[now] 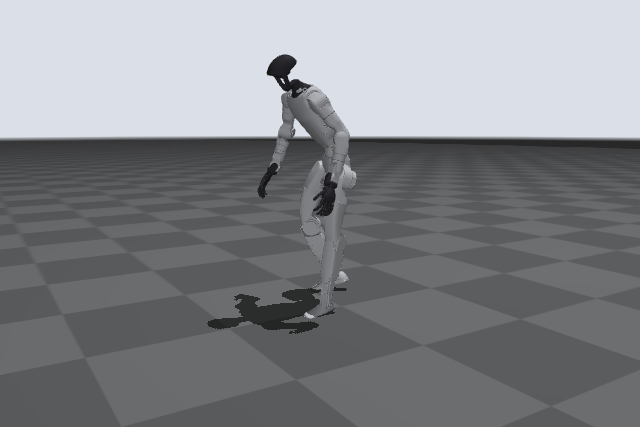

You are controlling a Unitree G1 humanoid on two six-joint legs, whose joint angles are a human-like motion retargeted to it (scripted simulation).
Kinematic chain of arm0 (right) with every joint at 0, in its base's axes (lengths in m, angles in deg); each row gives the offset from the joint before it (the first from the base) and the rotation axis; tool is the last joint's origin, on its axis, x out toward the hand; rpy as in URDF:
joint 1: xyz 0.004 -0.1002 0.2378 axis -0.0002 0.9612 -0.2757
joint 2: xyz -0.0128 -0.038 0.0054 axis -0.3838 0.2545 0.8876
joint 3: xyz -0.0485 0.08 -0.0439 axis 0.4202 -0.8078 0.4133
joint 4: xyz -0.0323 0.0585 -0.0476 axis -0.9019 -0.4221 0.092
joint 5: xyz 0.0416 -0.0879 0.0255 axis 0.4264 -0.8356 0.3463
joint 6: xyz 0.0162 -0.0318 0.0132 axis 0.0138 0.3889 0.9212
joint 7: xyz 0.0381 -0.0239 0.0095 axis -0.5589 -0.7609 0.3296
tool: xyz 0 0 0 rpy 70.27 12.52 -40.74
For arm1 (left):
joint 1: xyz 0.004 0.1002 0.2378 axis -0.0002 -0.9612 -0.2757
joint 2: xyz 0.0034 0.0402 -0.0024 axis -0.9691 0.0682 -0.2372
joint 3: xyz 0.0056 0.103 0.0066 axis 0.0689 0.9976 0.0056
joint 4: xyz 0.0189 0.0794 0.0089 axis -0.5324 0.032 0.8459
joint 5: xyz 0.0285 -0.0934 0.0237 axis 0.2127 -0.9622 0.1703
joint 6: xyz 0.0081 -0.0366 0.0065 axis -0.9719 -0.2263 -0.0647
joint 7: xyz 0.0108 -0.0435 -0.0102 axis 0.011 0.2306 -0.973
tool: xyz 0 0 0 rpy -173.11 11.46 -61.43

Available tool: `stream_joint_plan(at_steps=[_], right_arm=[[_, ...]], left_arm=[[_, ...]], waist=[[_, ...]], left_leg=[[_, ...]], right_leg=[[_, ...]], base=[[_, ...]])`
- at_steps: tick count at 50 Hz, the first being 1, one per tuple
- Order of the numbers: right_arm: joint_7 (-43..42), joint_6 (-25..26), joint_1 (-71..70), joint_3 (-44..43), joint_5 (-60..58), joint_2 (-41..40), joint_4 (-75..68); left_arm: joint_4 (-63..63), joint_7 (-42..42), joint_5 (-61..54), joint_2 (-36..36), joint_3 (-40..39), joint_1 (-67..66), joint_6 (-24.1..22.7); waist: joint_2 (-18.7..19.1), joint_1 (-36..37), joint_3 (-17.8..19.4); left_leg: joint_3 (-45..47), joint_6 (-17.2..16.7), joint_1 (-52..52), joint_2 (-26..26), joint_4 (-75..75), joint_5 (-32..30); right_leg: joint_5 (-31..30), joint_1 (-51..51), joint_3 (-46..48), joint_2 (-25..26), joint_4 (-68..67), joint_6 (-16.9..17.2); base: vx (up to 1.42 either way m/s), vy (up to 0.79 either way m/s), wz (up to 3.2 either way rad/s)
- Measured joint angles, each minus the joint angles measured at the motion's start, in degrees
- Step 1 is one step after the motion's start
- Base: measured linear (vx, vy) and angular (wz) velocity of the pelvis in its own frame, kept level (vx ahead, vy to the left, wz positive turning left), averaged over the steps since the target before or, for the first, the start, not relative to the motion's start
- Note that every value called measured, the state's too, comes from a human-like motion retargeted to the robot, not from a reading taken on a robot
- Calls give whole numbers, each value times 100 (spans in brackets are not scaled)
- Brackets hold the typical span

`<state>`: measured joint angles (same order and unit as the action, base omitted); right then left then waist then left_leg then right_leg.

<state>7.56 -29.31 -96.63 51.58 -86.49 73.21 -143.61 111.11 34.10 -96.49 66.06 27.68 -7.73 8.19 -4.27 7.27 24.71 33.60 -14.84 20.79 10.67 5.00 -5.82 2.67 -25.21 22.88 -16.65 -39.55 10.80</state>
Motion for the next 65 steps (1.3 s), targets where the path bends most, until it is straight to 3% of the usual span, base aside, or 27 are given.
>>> stream_joint_plan(at_steps=[5,7,10,14,20,26,32,40,47,51,55,60,63,65], right_arm=[[-67,240,-843,117,-112,286,-380],[-73,312,-1137,336,-226,437,-551],[-46,376,-1743,876,-118,616,-907],[346,255,-2761,1813,-58,1019,-1470],[484,-70,-4699,2315,-1085,2293,-2139],[641,56,-6800,2449,-1077,2546,-2765],[274,237,-7382,2546,-1659,1772,-2729],[-806,-16,-5770,3125,-2709,395,-1035],[-1115,-882,-5143,4404,-2901,1039,2388],[-1705,-865,-5418,4727,-3054,1681,3379],[-2071,-517,-5716,4717,-2946,2200,3005],[-1118,-181,-6047,3395,-2441,2265,1209],[-499,148,-6659,2730,-2354,2185,-20],[-160,334,-7212,2405,-2276,2221,-790]], left_arm=[[-1245,-94,-333,44,77,75,-311],[-1668,-85,-401,45,163,21,-461],[-2156,-50,-690,-55,313,12,-739],[-2577,-44,-646,-258,541,0,-1072],[-3309,-203,521,-341,175,-462,-1075],[-3318,-163,477,-385,-82,-1062,-977],[-2911,-344,288,-274,59,-1160,-812],[-2567,-494,-130,-83,38,-1090,-879],[-2730,-417,-308,132,-437,-1485,-1013],[-2745,-269,-489,32,-605,-1825,-1139],[-2566,-347,-406,-174,-553,-1931,-1147],[-2410,-660,-67,-333,-450,-1900,-877],[-2462,-777,-106,-343,-306,-1772,-783],[-2502,-693,-107,-134,-84,-1586,-712]], waist=[[167,-113,508],[158,-178,508],[177,-235,508],[442,-299,508],[1305,-36,508],[1473,110,508],[1682,105,508],[1671,157,508],[1568,142,508],[1346,-113,508],[1133,-398,508],[1083,-603,508],[1214,-554,508],[1504,-424,508]], left_leg=[[-437,-16,677,-417,0,-62],[-596,-16,1140,-627,0,-191],[-865,-16,2009,-727,0,-564],[-1263,-16,3095,-881,-33,-869],[-1733,-16,5452,-776,-1262,-829],[-1610,-16,6658,-781,-1399,-996],[-1541,-16,6766,-782,-1064,-1070],[-1449,-16,5922,-703,-552,-1097],[-1372,-16,5087,-682,-64,-1177],[-1354,-16,4888,-683,0,-1183],[-1369,-16,4897,-672,0,-1198],[-1423,-16,5137,-656,-64,-1193],[-1463,-16,5423,-649,-166,-1173],[-1520,-16,5650,-635,-250,-1156]], right_leg=[[-955,-383,744,-75,2462,210],[-1522,-743,730,14,3550,420],[-2020,-1660,317,348,4455,420],[-2114,-2782,-187,330,4432,420],[-2651,-4399,406,-14,4029,420],[-2925,-5714,345,-127,3794,420],[-2854,-6062,360,-86,3724,420],[-2767,-5489,346,134,3912,420],[-2735,-4865,339,317,4112,420],[-2750,-4660,337,384,4230,420],[-2762,-4637,340,424,4294,420],[-2731,-4882,306,411,4193,420],[-2728,-5157,299,365,4090,420],[-2727,-5358,335,330,4015,420]], base=[[1,7,105],[-10,-16,114],[-24,-35,113],[0,-18,127],[0,-9,83],[-3,-4,28],[2,-8,15],[7,-13,-17],[7,-8,-24],[3,-2,-8],[0,0,0],[0,0,0],[2,0,14],[4,0,30]])
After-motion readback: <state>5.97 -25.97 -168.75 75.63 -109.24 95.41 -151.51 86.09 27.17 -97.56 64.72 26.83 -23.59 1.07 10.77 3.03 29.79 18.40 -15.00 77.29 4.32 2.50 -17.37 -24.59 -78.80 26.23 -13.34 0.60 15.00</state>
